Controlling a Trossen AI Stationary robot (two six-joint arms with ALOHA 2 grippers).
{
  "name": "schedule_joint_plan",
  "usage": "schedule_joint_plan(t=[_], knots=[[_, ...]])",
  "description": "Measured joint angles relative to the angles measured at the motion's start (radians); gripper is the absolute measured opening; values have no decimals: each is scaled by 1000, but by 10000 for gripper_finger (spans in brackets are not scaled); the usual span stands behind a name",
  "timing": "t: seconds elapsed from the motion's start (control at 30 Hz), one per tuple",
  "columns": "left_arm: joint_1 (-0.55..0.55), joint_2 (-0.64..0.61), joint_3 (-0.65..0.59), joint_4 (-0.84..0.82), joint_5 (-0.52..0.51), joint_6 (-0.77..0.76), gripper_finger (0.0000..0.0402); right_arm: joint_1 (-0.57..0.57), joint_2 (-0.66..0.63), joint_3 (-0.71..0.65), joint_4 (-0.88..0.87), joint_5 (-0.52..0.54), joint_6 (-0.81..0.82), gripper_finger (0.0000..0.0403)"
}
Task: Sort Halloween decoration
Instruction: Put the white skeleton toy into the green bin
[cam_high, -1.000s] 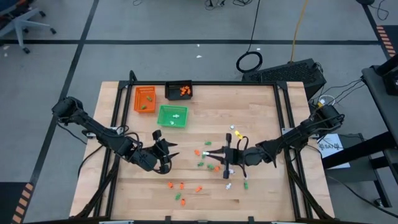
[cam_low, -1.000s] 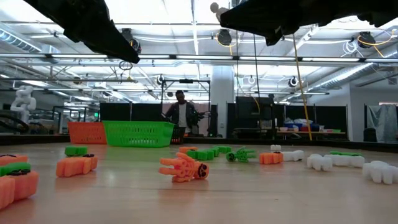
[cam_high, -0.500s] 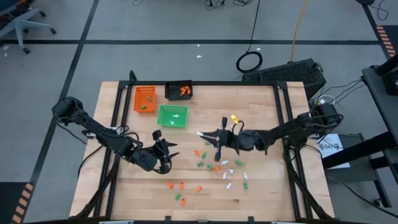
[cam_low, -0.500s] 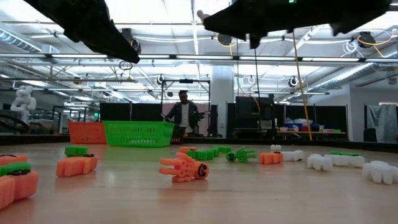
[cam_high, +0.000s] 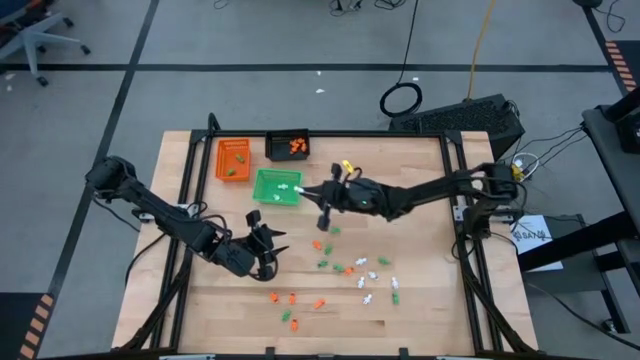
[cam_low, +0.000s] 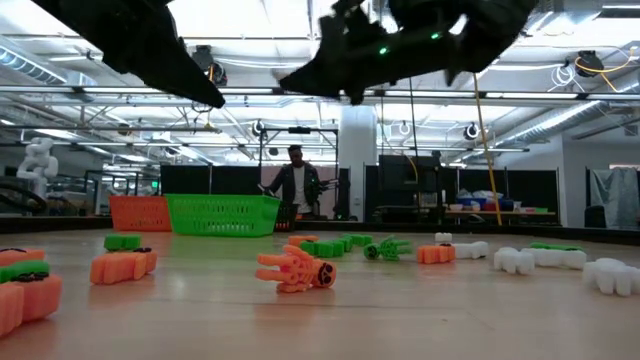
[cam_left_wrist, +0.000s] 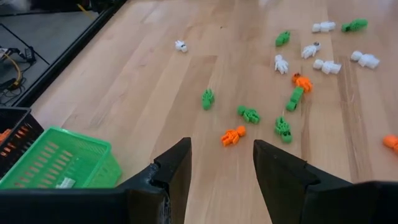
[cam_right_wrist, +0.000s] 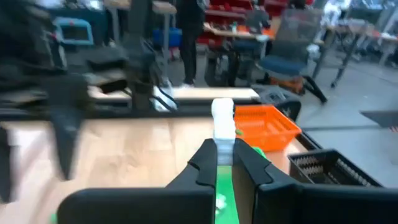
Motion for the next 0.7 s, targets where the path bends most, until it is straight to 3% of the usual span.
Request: schedule_joint_plan(t=[0.4,0.7], knots=[[1,69,-1,22,0,1,169,-81,233,318,-371,-1,50,4],[2,69,-1,22,1,4,169,-124,333,406,-484,-1,69,4]])
